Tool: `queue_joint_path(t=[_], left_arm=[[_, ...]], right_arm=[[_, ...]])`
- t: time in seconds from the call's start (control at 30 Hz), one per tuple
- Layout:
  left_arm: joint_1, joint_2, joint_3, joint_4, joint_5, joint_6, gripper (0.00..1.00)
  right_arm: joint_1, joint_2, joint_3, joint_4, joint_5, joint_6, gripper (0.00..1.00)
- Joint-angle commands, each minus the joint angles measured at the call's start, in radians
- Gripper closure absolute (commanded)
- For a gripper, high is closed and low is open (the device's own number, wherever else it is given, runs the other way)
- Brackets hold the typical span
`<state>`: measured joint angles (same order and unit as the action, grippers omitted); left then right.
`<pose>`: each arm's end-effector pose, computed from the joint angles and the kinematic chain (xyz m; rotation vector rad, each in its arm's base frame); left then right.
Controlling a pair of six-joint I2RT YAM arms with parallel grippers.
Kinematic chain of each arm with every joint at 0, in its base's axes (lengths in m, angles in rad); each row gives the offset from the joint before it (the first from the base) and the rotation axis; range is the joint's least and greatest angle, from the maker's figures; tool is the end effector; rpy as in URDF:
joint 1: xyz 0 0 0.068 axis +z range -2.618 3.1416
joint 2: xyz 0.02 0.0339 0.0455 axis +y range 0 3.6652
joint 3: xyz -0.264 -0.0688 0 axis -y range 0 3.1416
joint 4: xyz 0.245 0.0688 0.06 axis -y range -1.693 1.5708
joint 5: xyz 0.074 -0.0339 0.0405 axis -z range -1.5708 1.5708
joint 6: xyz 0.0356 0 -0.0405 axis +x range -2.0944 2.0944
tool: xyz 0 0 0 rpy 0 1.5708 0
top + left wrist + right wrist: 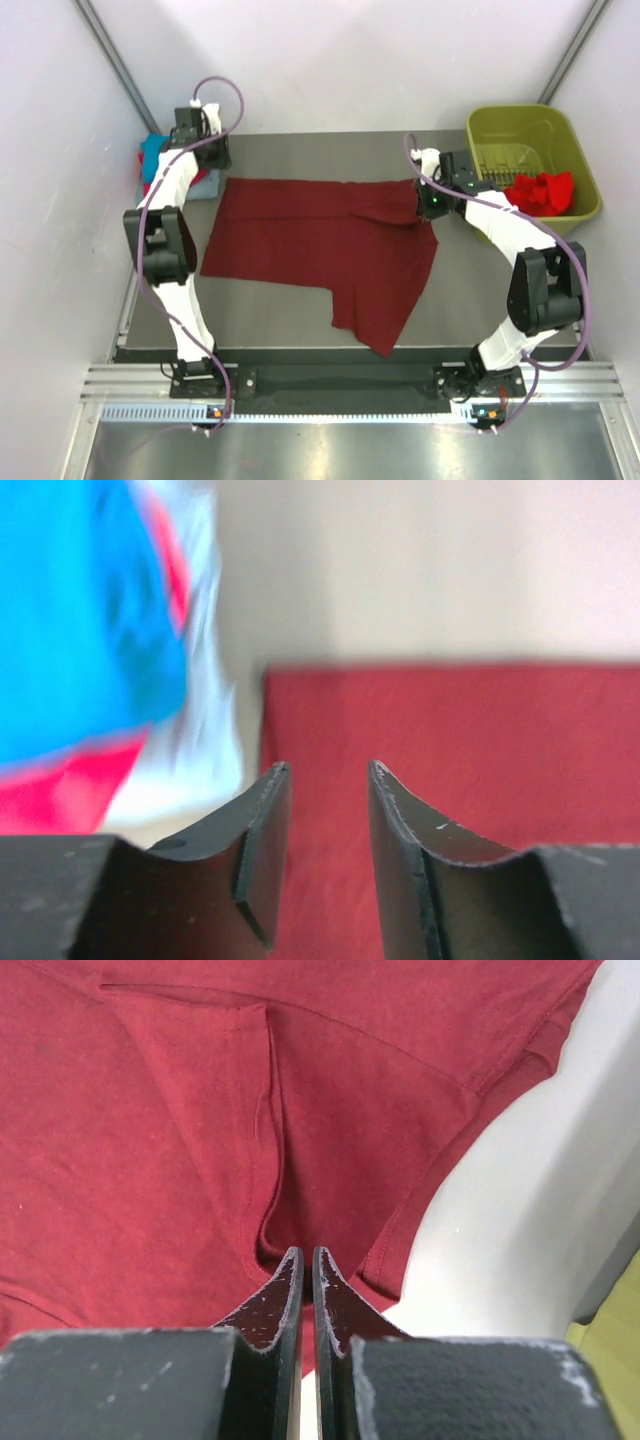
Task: Fold and stack the t-shirts
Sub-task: Fold the tshirt
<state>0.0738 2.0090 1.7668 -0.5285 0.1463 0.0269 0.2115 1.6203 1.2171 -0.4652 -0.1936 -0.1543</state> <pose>0.4617 0.0289 0.2760 0.0176 2.3343 -0.1211 0.3430 0.0807 0.2531 -0.5276 2.3766 0.2616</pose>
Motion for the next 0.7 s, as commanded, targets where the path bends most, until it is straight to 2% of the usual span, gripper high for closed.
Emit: queue_joint_path(t=[0.0, 0.07, 0.2, 0.37, 0.43, 0.47, 0.5, 0.6, 0.67], left_arm=[[-0.034, 0.169, 0.19, -0.075, 0.122, -0.025, 0.59], [-0.046, 0.223, 0.265, -0.103, 0.147, -0.062, 0.62], [-0.071, 0.28, 0.283, -0.108, 0.157, -0.059, 0.69], [-0.071, 0.307, 0.277, -0.157, 0.183, -0.074, 0.72], [-0.071, 0.306, 0.26, -0.169, 0.18, -0.073, 0.73], [-0.071, 0.303, 0.257, -0.172, 0.177, -0.074, 0.73], [-0.071, 0.301, 0.25, -0.172, 0.174, -0.074, 0.73], [-0.071, 0.293, 0.234, -0.171, 0.159, -0.074, 0.73], [-0.071, 0.29, 0.22, -0.169, 0.156, -0.077, 0.73]], right_arm=[[0.011, -0.01, 0.005, 0.036, -0.014, -0.008, 1.0], [0.009, -0.002, 0.009, 0.037, -0.004, -0.011, 1.0], [0.009, 0.007, 0.001, 0.034, 0.009, -0.036, 1.0], [0.008, 0.006, -0.019, 0.02, 0.011, -0.06, 1.0], [0.008, 0.004, -0.016, 0.005, 0.005, -0.056, 0.81], [0.008, 0.006, 0.007, 0.007, 0.006, -0.036, 0.59], [0.005, 0.009, 0.025, 0.013, 0.008, -0.027, 0.52], [0.003, 0.067, 0.134, 0.033, 0.003, 0.013, 0.43], [0.003, 0.15, 0.224, 0.033, -0.03, 0.027, 0.4]])
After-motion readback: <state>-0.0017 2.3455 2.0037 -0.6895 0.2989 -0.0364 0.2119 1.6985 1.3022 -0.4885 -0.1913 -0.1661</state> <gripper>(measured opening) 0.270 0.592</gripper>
